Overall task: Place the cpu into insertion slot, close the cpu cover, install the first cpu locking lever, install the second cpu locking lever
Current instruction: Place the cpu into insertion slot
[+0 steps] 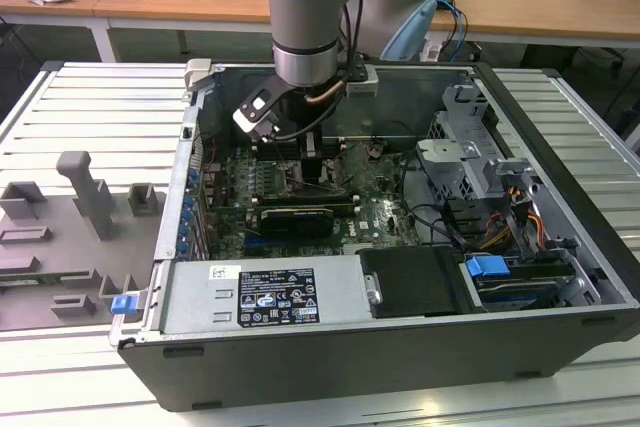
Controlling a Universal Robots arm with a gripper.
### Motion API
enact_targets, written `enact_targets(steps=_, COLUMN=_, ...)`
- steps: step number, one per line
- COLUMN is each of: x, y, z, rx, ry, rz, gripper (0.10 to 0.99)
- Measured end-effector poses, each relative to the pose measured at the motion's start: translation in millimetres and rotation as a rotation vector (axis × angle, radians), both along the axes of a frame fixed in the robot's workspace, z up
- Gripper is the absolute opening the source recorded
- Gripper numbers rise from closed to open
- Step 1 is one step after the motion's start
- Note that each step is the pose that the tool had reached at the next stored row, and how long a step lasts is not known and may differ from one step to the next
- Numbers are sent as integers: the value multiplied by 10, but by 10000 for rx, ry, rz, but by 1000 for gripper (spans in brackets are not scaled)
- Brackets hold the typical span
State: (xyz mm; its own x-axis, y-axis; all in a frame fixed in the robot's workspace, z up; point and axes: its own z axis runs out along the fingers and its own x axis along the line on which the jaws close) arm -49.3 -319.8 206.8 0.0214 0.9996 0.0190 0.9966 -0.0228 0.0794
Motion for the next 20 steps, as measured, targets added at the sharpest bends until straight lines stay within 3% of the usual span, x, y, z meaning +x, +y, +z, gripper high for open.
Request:
enact_targets(steps=6, x=1, y=5, z=-47, rx=-1, ry=0, rz=-52, gripper=529)
enact_targets(steps=15, x=1, y=5, z=-50, rx=-1, ry=1, rz=-52, gripper=529)
enact_targets(steps=16, x=1, y=4, z=-51, rx=-1, ry=1, rz=-52, gripper=537)
enact_targets(steps=17, x=1, y=4, z=-51, rx=-1, ry=1, rz=-52, gripper=604)
enact_targets(steps=20, x=1, y=5, z=-47, rx=-1, ry=0, rz=-52, gripper=604)
